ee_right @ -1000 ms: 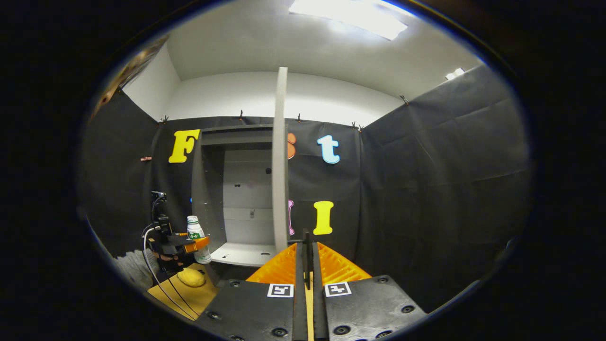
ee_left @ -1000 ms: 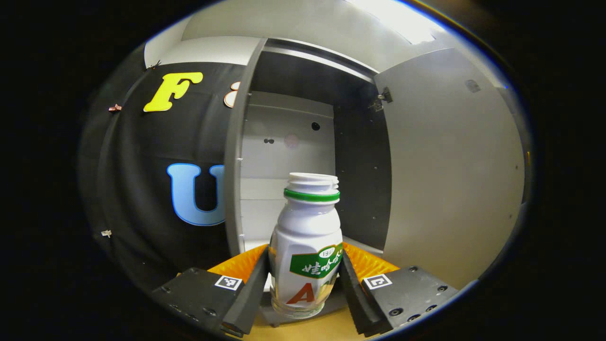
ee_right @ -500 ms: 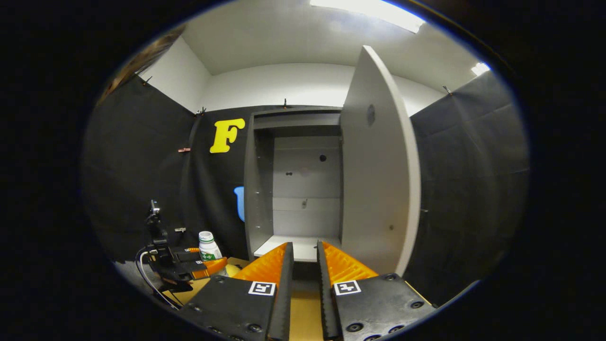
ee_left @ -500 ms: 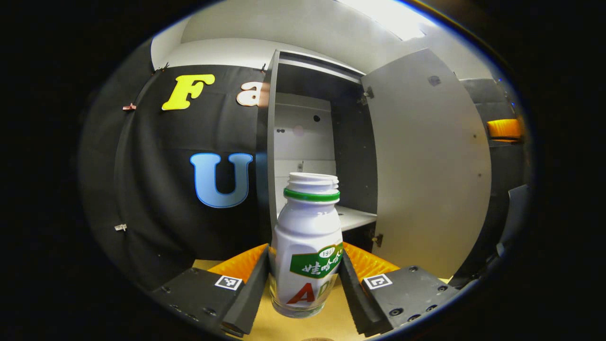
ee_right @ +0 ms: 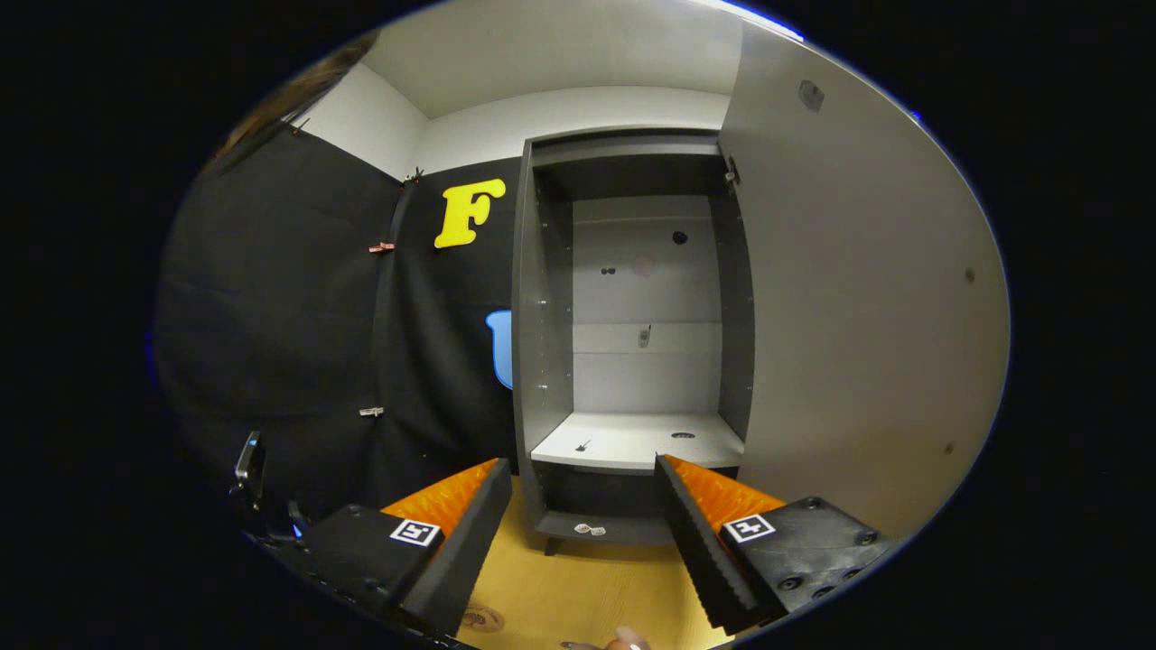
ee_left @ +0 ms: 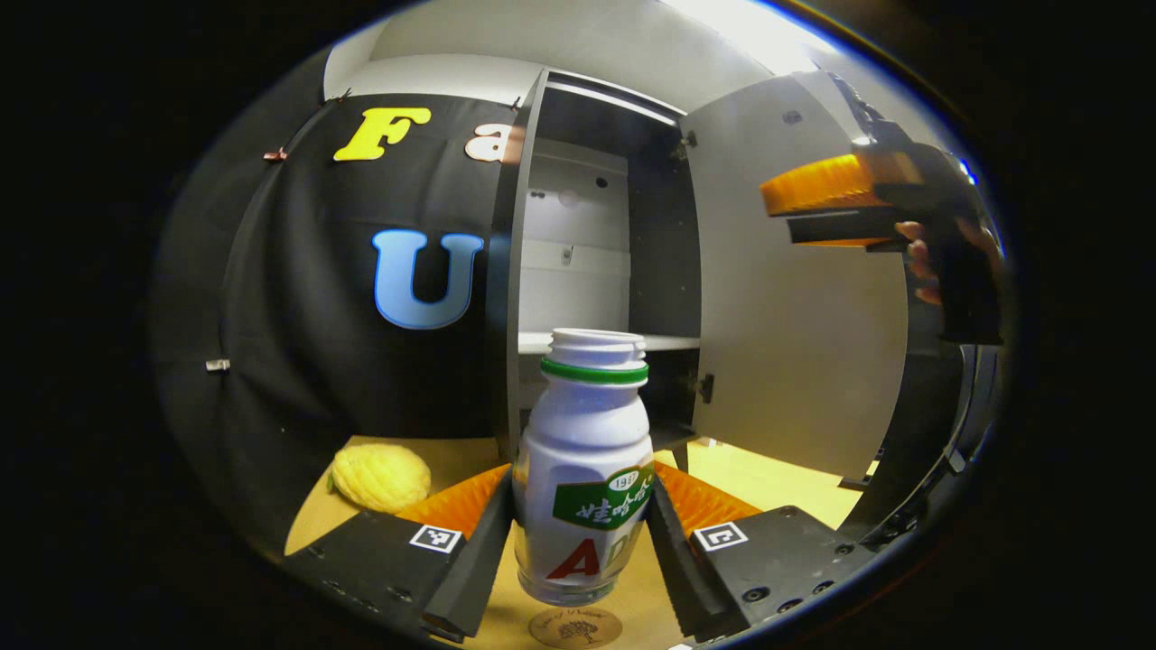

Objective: Open the cabinet door with the right hand, grasp the bottle in the cabinet with the left hand and place it on the coaster, then close the cabinet door with the right hand.

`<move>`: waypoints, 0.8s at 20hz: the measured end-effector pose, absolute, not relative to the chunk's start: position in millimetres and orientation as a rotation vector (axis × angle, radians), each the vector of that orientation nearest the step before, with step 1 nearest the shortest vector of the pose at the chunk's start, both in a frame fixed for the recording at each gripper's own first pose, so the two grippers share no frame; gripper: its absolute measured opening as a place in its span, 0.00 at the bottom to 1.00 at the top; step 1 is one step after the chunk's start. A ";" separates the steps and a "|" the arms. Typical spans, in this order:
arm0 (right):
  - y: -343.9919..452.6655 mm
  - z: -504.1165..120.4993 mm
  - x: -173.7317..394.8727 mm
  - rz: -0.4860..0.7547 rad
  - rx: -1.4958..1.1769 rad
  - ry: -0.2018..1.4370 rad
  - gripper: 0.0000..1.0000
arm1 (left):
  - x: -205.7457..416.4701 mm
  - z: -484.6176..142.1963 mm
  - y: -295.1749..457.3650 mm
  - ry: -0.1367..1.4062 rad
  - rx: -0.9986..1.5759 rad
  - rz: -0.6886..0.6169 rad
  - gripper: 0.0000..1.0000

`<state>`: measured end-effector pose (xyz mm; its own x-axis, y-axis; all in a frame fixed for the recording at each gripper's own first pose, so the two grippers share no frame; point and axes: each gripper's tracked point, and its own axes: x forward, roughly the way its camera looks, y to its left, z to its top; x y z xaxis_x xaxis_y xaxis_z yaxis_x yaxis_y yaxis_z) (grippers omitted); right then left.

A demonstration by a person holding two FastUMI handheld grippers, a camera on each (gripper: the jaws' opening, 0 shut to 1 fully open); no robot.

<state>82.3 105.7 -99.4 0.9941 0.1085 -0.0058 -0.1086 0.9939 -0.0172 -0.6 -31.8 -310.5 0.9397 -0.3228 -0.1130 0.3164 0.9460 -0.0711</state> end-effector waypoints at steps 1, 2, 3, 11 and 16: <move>106.7 -110.9 91.2 0.105 -0.020 0.006 0.98 | -4.0 -324.8 -32.3 0.122 -0.070 -0.319 0.78; 109.0 -120.5 95.8 0.106 -0.015 0.008 0.98 | -6.8 -337.0 -33.4 0.125 -0.089 -0.312 0.78; 111.5 -128.4 98.9 0.110 -0.007 0.012 0.98 | -10.2 -352.1 -34.1 0.134 -0.107 -0.302 0.78; 115.5 -171.5 116.0 0.144 0.032 0.074 0.98 | -12.1 -418.9 -24.2 0.141 -0.068 -0.230 0.78; 120.0 -191.8 123.9 0.168 -0.007 0.116 0.98 | -12.8 -442.7 -22.0 0.164 -0.118 -0.203 0.79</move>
<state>123.9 120.0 -191.8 0.9793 0.1661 -0.1159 -0.1669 0.9860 0.0024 -12.8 -22.0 -442.7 0.9661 -0.2100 -0.1503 0.1907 0.9726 -0.1327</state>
